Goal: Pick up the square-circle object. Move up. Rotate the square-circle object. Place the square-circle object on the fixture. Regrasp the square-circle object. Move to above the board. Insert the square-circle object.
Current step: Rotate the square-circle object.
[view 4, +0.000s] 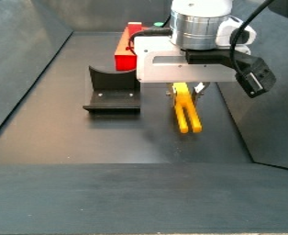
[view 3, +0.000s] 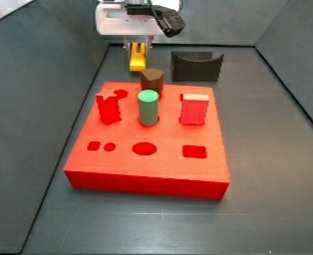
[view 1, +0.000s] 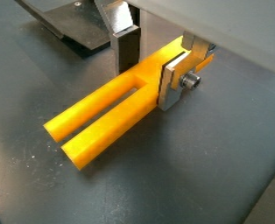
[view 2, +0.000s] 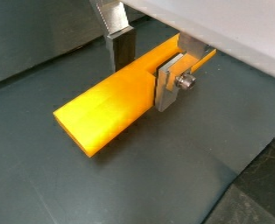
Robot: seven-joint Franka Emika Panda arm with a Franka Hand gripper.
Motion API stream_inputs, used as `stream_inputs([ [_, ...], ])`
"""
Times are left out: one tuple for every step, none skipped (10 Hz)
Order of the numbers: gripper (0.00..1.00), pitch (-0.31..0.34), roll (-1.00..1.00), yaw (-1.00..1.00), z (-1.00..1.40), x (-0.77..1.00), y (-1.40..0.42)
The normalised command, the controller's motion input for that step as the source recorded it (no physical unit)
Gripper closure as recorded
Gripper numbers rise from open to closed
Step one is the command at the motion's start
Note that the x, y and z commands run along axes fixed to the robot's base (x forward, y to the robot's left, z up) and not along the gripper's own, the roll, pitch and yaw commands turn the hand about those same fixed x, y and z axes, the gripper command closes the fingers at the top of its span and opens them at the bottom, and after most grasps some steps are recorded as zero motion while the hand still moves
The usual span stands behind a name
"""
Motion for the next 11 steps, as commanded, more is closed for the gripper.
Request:
stream_inputs([
  [1.00, -0.168, -0.22, -0.01, -0.38, 0.02, 0.03],
  [0.00, 0.000, 0.00, 0.00, 0.00, 0.00, 0.00],
  [0.00, 0.000, 0.00, 0.00, 1.00, 0.00, 0.00],
  [0.00, 0.007, 0.00, 0.00, 1.00, 0.00, 0.00],
  [0.00, 0.046, 0.01, -0.01, 1.00, -0.02, 0.00],
  [0.00, 0.082, 0.04, -0.01, 1.00, -0.02, 0.01],
  [0.00, 0.104, 0.06, -0.01, 1.00, -0.02, 0.01],
  [0.00, 0.119, 0.09, 0.00, 1.00, -0.02, 0.01],
  [0.00, 0.122, 0.11, 0.01, 0.92, -0.02, 0.00],
  [0.00, 0.126, 0.12, 0.01, 0.84, -0.02, 0.00],
  [0.00, 0.127, 0.14, 0.02, 0.69, -0.03, -0.01],
])
